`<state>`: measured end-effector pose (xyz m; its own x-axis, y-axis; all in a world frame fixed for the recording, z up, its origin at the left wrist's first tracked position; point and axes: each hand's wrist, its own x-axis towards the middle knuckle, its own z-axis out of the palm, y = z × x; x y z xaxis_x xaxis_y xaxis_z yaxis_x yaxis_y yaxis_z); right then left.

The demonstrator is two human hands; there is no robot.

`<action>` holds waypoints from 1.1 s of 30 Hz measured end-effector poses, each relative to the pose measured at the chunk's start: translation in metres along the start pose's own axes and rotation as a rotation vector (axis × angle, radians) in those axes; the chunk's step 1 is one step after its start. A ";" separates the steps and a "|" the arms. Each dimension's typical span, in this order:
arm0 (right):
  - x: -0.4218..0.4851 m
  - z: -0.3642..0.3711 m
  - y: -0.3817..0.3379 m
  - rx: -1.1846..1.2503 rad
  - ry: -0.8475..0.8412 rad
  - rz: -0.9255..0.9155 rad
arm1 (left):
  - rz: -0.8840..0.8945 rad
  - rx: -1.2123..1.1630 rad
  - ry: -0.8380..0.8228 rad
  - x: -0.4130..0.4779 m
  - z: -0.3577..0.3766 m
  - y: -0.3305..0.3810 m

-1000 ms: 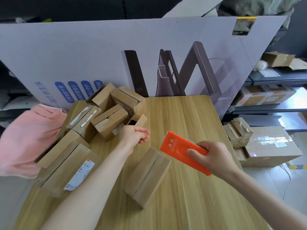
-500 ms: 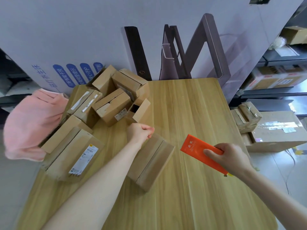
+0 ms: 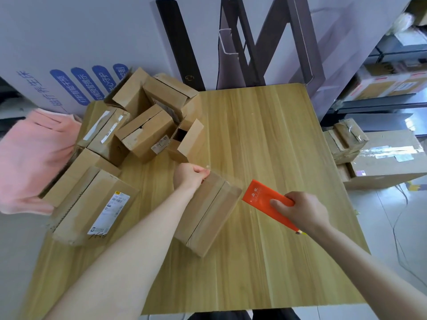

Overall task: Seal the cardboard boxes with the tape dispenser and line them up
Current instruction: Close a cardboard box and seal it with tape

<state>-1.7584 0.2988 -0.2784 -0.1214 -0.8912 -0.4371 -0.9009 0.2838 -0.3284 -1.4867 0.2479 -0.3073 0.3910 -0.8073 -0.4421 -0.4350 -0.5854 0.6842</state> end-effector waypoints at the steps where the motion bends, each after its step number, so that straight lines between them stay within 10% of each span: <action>1: 0.001 0.002 -0.001 -0.008 0.001 -0.002 | -0.009 -0.007 0.003 0.002 0.002 -0.002; 33: 0.021 -0.008 -0.074 -0.442 0.098 -0.114 | 0.075 0.001 0.191 -0.044 0.049 -0.025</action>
<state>-1.6974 0.2563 -0.2564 -0.0306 -0.9432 -0.3308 -0.9994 0.0227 0.0279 -1.5326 0.2943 -0.3334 0.5040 -0.8199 -0.2716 -0.4693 -0.5239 0.7108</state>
